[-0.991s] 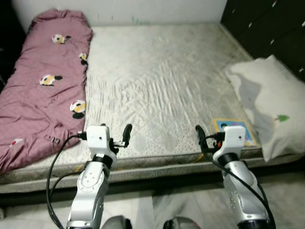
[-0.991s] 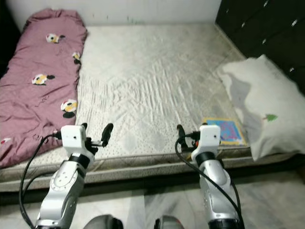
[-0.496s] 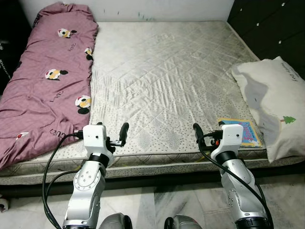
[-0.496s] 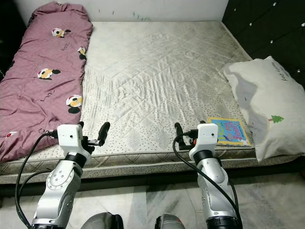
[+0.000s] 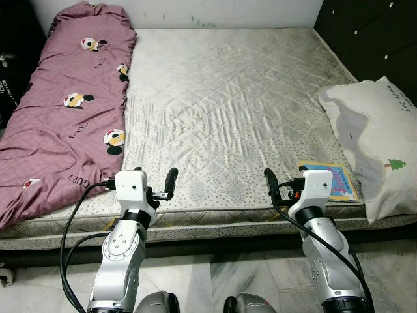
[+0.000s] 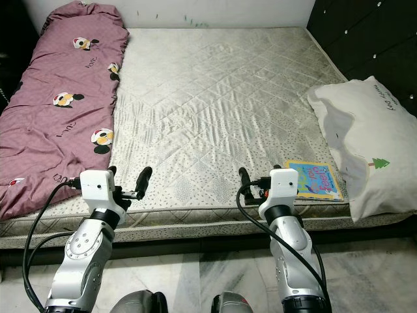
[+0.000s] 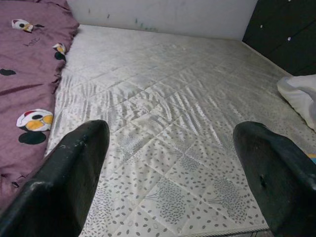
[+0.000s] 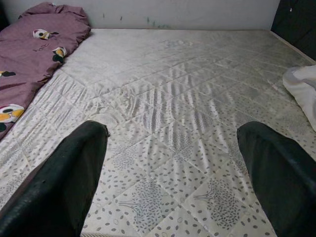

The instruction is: Clean up the room

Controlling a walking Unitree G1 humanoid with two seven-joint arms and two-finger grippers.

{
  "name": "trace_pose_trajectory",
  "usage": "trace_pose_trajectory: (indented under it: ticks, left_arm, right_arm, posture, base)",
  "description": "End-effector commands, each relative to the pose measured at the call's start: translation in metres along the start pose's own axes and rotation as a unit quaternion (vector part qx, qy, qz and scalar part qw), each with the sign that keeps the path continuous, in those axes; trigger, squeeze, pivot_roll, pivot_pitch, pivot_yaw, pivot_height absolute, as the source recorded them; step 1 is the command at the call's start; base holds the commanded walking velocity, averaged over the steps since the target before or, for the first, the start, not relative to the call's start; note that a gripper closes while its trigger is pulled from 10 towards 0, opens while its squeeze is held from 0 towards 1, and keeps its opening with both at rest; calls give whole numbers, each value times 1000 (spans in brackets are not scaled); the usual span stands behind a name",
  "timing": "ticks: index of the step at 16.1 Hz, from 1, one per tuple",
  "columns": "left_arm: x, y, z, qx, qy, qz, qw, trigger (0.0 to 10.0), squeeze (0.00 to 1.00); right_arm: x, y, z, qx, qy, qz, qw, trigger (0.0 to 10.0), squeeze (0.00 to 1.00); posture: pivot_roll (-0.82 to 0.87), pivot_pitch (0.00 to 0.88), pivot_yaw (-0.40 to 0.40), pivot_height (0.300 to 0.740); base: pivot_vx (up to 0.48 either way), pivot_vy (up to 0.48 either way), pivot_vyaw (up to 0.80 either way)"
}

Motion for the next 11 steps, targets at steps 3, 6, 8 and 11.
trace_pose_trajectory:
  ticks: [3,6,8,11]
  left_arm:
    - [-1,0,0,0,-1,1,1000,10000,0]
    - [-1,0,0,0,-1,1,1000,10000,0]
    - [-2,0,-1,5,-2,-2,1000,10000,0]
    - [-2,-4,2,3,-10,-14,1000,10000,0]
  right_arm:
    - [1,-2,4,-1,-6,-2,1000,10000,0]
    - [1,-2,4,-1,-6,-2,1000,10000,0]
    - [-1,-1,6,-10,-13,-2,1000,10000,0]
    - [-1,-1,6,-11,-13,-2,1000,10000,0]
  posture:
    - [-41,63,-15,740]
    - [-41,63,-15,740]
    - [-45,70,-11,740]
    - [-46,70,-12,740]
  base:
    - [0,0,0]
    - [0,0,0]
    - [0,0,0]
    - [194,0,0]
Point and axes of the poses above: a point about 5 cm out from each wrist's last joint towards the gripper, its own x axis pointing out of the wrist towards the gripper, its own z axis along the axis of the wrist's last joint, y = z × x, the point moved 5 cm from there along x, pointing out of the wrist towards the gripper
